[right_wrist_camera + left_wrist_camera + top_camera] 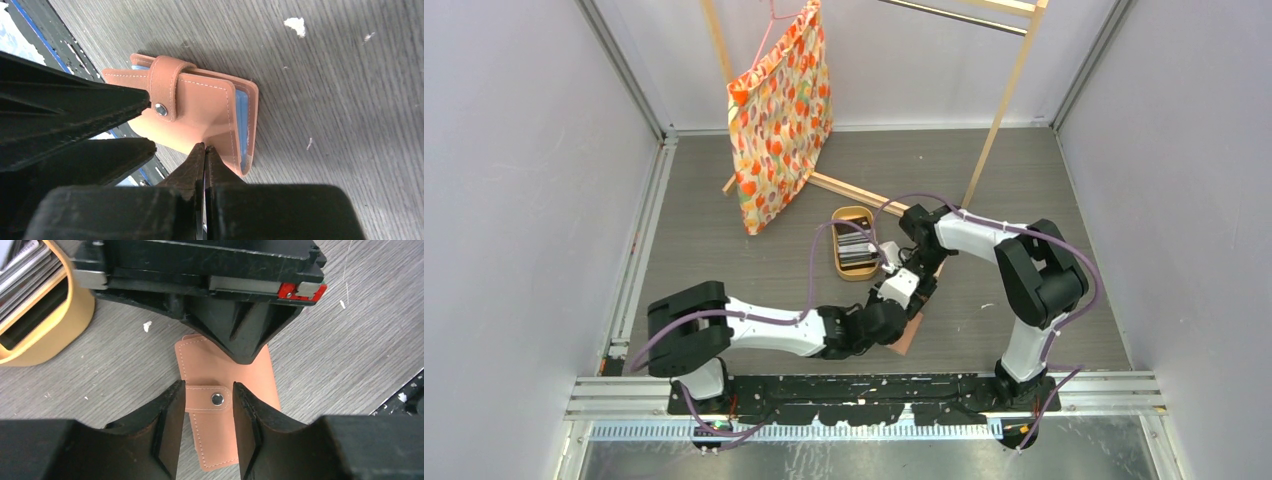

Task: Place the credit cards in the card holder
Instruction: Open the card holder at the center of the board.

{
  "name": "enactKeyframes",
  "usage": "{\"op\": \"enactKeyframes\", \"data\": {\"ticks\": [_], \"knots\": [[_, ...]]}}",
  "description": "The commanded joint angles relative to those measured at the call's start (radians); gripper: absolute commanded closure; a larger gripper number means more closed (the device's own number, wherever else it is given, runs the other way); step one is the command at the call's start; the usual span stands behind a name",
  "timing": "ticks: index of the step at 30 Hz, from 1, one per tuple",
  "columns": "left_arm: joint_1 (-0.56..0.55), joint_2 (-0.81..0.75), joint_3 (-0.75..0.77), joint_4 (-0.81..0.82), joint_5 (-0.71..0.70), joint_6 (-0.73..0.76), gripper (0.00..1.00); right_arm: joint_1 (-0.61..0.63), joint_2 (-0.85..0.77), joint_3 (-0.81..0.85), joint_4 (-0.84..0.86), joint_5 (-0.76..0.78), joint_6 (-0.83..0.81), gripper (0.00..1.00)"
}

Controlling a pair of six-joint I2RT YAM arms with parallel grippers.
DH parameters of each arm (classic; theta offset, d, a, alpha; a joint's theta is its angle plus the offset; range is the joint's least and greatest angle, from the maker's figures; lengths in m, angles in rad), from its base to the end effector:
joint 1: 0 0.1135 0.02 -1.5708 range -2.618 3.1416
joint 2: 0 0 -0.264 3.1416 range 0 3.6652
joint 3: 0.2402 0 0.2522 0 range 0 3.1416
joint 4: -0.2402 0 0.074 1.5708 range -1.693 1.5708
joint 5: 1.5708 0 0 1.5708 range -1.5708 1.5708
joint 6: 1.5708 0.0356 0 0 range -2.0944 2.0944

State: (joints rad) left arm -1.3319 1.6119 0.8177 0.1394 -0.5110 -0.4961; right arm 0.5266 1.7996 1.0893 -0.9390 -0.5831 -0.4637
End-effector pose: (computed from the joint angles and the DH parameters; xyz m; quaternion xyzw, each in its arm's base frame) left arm 0.0947 -0.3152 0.1806 0.2501 0.8385 -0.2004 0.4407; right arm 0.2466 0.1660 0.1530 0.4448 -0.8475 -0.2859 0.0466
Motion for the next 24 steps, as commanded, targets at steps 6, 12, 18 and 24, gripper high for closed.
{"op": "enactKeyframes", "data": {"ticks": [6, 12, 18, 24], "knots": [[-0.049, 0.108, 0.213, -0.344, -0.092, -0.111, 0.57, 0.006, 0.028, 0.043, -0.007, 0.019, 0.011, 0.97], [-0.064, 0.186, 0.310, -0.471, -0.153, -0.133, 0.56, 0.008, 0.034, 0.046, -0.009, 0.022, 0.013, 0.97], [-0.076, 0.233, 0.346, -0.497, -0.174, -0.136, 0.57, 0.010, 0.036, 0.046, -0.009, 0.024, 0.013, 0.97], [-0.076, 0.268, 0.371, -0.533, -0.185, -0.152, 0.66, 0.010, 0.039, 0.047, -0.010, 0.027, 0.014, 0.98]]}}
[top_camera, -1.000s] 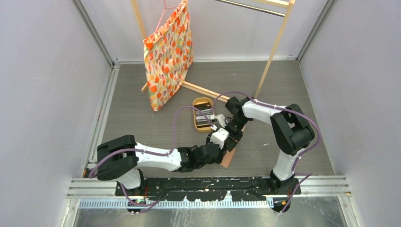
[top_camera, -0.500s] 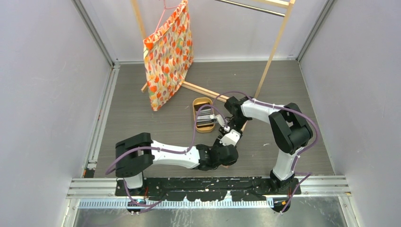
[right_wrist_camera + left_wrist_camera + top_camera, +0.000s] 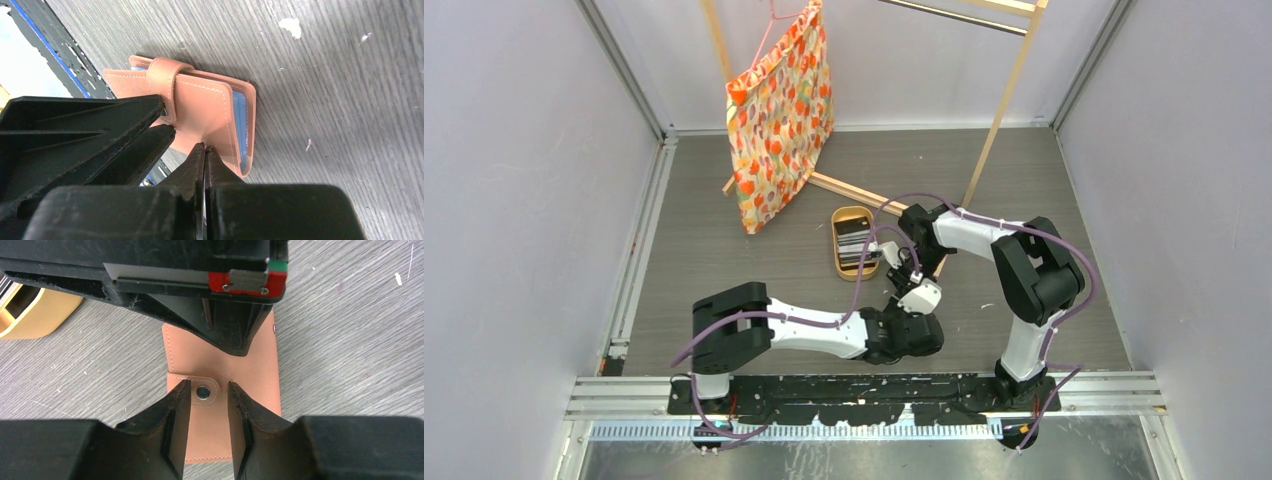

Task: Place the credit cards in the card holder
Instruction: Open the card holder at the center of the board.

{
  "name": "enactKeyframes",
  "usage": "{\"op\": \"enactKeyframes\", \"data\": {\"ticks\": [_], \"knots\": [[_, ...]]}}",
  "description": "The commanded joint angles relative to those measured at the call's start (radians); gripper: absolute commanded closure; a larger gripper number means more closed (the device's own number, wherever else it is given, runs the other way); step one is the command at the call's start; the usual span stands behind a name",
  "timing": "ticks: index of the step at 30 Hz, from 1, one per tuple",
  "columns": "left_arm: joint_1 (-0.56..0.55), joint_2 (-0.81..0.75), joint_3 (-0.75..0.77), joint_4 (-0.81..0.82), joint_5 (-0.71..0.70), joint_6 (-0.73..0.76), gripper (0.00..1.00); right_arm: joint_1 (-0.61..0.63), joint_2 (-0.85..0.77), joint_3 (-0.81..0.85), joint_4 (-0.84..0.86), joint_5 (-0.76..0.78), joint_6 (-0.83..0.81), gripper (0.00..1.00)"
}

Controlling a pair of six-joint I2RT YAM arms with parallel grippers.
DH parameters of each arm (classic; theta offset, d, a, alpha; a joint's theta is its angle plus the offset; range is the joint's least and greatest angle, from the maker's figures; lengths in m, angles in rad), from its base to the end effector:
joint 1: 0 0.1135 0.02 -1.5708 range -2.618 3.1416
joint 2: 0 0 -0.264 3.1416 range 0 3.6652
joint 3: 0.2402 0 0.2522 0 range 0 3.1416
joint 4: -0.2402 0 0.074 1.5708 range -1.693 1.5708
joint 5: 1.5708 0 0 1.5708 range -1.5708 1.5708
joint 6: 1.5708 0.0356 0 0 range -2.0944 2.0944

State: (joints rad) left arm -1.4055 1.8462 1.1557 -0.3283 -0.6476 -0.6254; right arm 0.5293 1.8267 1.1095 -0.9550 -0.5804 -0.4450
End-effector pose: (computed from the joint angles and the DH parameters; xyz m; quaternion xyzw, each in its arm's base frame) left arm 0.0825 -0.3639 0.1706 0.2666 0.8766 -0.0581 0.3963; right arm 0.2494 0.1685 0.1499 0.4351 -0.8524 -0.2835 0.0606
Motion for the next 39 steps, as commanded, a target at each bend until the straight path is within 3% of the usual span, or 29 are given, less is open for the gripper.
{"op": "enactKeyframes", "data": {"ticks": [1, 14, 22, 26, 39], "knots": [[-0.003, 0.037, 0.038, -0.079, -0.048, -0.028, 0.67, 0.007, 0.012, 0.027, 0.005, 0.025, -0.005, 0.98], [-0.003, 0.096, 0.104, -0.258, -0.093, -0.170, 0.68, 0.007, 0.014, 0.029, 0.004, 0.030, -0.003, 0.98], [0.001, 0.097, 0.101, -0.262, -0.102, -0.179, 0.95, 0.007, 0.014, 0.029, 0.003, 0.035, -0.001, 0.98], [0.001, 0.058, 0.062, -0.226, -0.108, -0.179, 1.00, 0.007, 0.016, 0.029, 0.003, 0.036, -0.001, 0.98], [0.006, -0.254, -0.216, 0.098, -0.013, -0.158, 1.00, 0.008, -0.042, 0.053, -0.058, -0.045, -0.084, 0.96]]}}
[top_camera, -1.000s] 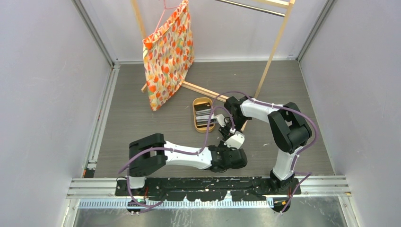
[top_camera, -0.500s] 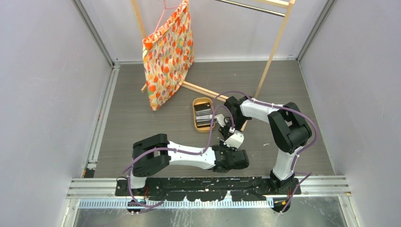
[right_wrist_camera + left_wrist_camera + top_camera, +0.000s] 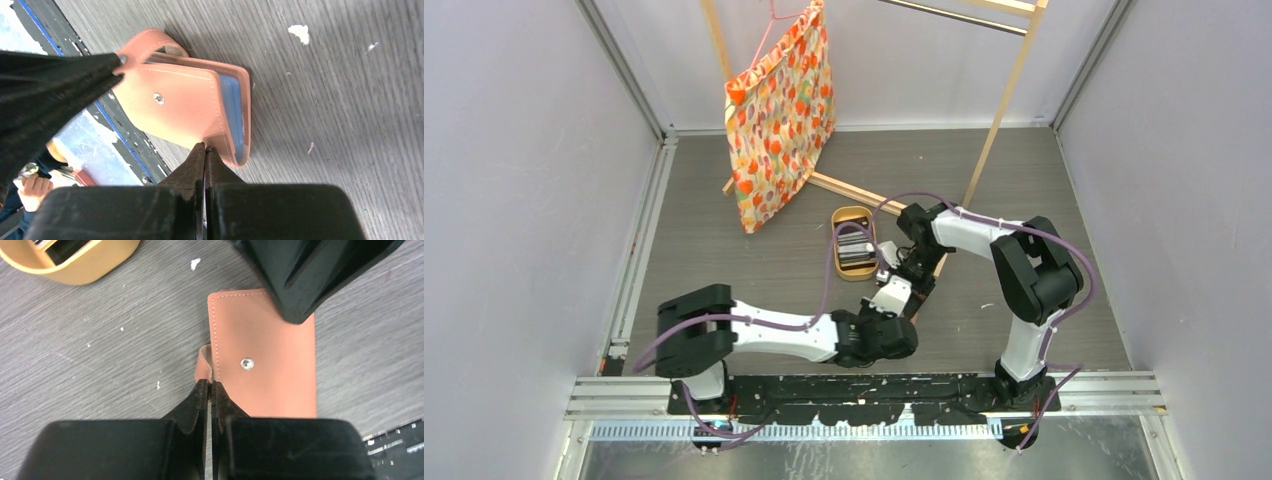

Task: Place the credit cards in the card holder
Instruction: Open the card holder at the center of the board.

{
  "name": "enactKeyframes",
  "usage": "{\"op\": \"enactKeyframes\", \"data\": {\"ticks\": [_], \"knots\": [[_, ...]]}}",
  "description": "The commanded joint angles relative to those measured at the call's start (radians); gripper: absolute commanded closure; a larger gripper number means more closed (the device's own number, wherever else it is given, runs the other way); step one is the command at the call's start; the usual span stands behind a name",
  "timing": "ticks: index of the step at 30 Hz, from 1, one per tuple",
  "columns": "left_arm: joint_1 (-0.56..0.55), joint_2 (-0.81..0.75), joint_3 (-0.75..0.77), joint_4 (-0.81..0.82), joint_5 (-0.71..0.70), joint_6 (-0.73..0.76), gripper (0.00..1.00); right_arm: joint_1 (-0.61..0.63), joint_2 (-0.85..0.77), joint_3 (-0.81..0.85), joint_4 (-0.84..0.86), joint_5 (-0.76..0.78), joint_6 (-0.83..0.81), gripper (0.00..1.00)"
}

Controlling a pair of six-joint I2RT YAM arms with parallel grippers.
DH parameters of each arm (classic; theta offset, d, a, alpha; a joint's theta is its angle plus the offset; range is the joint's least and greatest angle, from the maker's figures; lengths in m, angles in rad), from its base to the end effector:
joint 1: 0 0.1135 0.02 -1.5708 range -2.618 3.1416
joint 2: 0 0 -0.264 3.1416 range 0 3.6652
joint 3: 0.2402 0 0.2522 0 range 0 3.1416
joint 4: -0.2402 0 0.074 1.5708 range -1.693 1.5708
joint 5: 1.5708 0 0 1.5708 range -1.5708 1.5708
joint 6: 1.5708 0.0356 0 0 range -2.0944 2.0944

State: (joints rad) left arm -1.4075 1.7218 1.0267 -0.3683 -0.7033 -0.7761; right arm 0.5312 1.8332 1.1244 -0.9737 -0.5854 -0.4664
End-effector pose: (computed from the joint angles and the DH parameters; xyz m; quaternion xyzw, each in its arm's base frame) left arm 0.0772 -0.3272 0.1753 0.2000 0.8907 -0.0554 0.4045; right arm 0.2504 0.1699 0.1515 0.4432 -0.8472 -0.2862 0.0628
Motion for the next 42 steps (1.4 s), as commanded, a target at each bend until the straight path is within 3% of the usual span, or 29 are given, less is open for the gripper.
{"op": "enactKeyframes", "data": {"ticks": [1, 10, 14, 18, 21, 24, 27, 33, 42], "knots": [[0.013, -0.162, -0.116, 0.180, 0.056, -0.017, 1.00, 0.005, -0.061, 0.039, -0.051, -0.052, -0.078, 0.95], [0.083, -0.405, -0.397, 0.468, 0.193, -0.135, 1.00, 0.003, -0.235, 0.033, -0.131, -0.127, -0.250, 0.88], [0.122, -0.468, -0.518, 0.691, 0.290, -0.162, 1.00, 0.002, -0.347, -0.023, -0.092, -0.200, -0.267, 0.77], [0.140, -0.475, -0.579, 0.853, 0.337, -0.177, 1.00, 0.004, -0.316, -0.024, -0.095, -0.257, -0.257, 0.67], [0.142, -0.472, -0.604, 0.943, 0.349, -0.182, 1.00, 0.004, -0.287, -0.013, -0.068, -0.279, -0.199, 0.66], [0.142, -0.472, -0.620, 1.005, 0.359, -0.179, 1.00, 0.003, -0.290, -0.046, 0.071, -0.182, -0.003, 0.64], [0.142, -0.476, -0.628, 1.040, 0.361, -0.171, 1.00, 0.003, -0.285, -0.054, 0.134, -0.103, 0.080, 0.58], [0.142, -0.470, -0.625, 1.028, 0.353, -0.169, 1.00, 0.003, -0.242, -0.030, 0.104, -0.107, 0.099, 0.44], [0.142, -0.502, -0.635, 1.011, 0.333, -0.163, 1.00, 0.002, -0.253, -0.027, 0.095, 0.026, 0.094, 0.35]]}}
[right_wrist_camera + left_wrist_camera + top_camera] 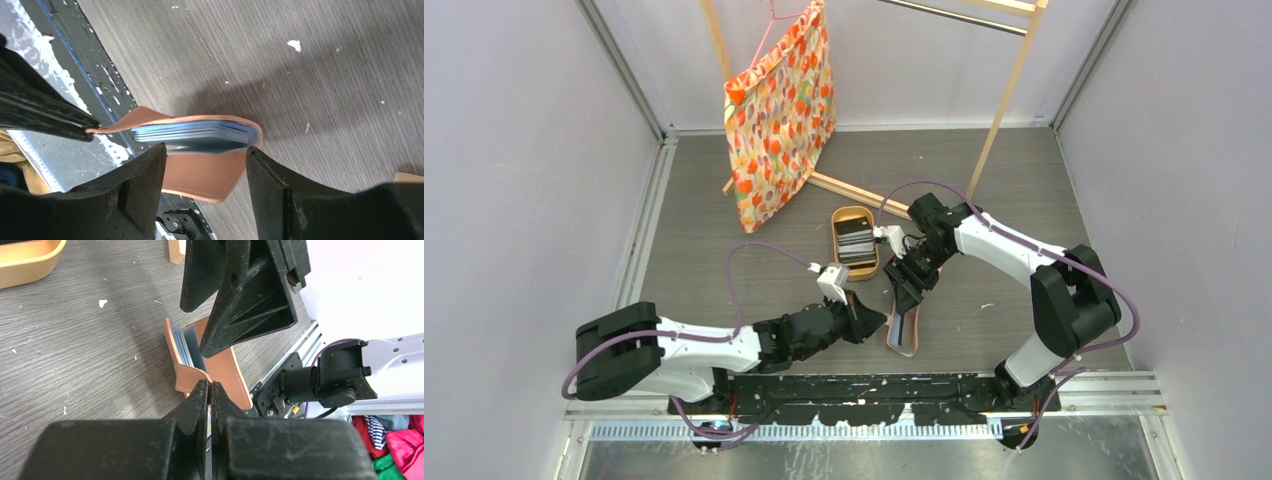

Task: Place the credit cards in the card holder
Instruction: Open the card holder at the center of the board.

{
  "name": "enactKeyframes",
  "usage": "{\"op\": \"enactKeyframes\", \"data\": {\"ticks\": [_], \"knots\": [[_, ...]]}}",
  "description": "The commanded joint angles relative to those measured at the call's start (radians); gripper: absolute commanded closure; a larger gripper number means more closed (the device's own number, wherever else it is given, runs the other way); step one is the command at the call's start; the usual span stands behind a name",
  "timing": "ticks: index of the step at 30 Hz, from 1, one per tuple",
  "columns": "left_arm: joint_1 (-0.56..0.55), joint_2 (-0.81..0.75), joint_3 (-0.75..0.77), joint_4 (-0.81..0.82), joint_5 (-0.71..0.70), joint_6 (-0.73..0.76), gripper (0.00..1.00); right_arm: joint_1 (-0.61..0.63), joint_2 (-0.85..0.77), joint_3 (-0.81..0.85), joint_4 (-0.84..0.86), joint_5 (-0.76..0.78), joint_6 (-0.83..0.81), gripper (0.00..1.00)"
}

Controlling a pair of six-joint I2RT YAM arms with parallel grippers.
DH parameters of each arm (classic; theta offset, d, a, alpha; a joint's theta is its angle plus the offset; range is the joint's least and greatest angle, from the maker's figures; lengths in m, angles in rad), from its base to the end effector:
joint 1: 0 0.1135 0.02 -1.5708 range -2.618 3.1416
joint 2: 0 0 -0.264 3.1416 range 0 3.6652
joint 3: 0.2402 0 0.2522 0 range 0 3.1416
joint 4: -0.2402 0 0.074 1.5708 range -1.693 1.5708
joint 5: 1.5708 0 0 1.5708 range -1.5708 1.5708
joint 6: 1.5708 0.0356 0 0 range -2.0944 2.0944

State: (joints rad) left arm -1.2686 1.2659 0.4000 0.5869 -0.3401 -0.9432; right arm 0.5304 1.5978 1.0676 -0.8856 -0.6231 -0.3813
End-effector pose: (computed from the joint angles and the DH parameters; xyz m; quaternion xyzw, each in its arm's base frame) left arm 0.0853 -0.2338 0.1880 0.0270 0.7931 -0.4697 0.3868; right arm 0.2351 0.1619 0.2036 -0.4391 0.8417 0.3103 0.0507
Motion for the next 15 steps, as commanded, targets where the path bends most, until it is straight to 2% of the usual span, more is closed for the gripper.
{"op": "enactKeyframes", "data": {"ticks": [1, 15], "knots": [[0.003, -0.054, -0.010, 0.047, -0.037, 0.003, 1.00, 0.002, -0.020, 0.029, 0.008, 0.064, 0.008, 0.35], [0.003, -0.098, -0.043, -0.013, -0.096, 0.003, 1.00, 0.004, 0.002, 0.047, -0.058, 0.100, -0.077, 0.36]]}}
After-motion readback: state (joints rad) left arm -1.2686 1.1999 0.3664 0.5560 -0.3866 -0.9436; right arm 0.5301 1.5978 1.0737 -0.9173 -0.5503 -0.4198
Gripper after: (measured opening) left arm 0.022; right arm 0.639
